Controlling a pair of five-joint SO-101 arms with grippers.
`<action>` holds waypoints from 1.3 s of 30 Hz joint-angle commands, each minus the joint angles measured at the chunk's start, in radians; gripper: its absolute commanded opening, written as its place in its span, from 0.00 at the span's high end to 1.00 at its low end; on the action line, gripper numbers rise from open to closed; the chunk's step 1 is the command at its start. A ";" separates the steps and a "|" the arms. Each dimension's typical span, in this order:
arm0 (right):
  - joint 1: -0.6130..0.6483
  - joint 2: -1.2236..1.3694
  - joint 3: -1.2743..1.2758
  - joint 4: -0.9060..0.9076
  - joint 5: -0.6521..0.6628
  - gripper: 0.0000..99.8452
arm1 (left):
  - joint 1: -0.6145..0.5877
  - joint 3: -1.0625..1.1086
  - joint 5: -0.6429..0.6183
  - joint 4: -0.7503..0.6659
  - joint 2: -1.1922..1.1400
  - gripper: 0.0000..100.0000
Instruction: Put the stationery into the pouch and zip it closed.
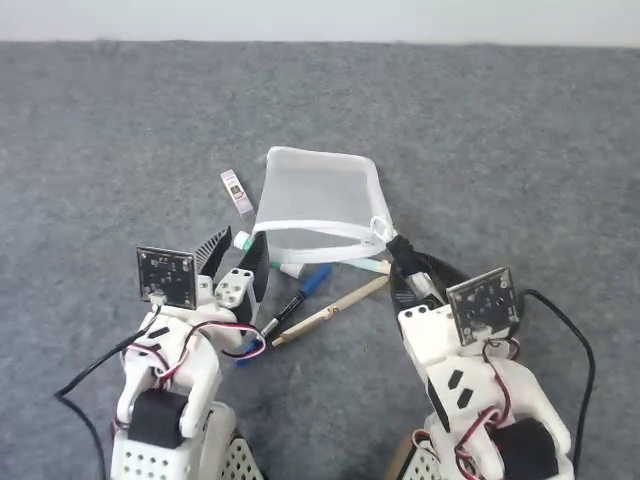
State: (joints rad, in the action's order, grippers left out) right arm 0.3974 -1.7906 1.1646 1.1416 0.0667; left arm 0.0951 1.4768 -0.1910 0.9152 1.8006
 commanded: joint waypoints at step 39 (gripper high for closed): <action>0.015 -0.025 -0.041 0.004 0.018 0.99 | -0.032 -0.394 -0.018 -0.147 -0.944 0.96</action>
State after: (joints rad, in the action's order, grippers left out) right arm 0.4097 -1.8029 1.1646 1.1492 0.0683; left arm 0.0675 1.1423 -0.2002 0.7910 0.8692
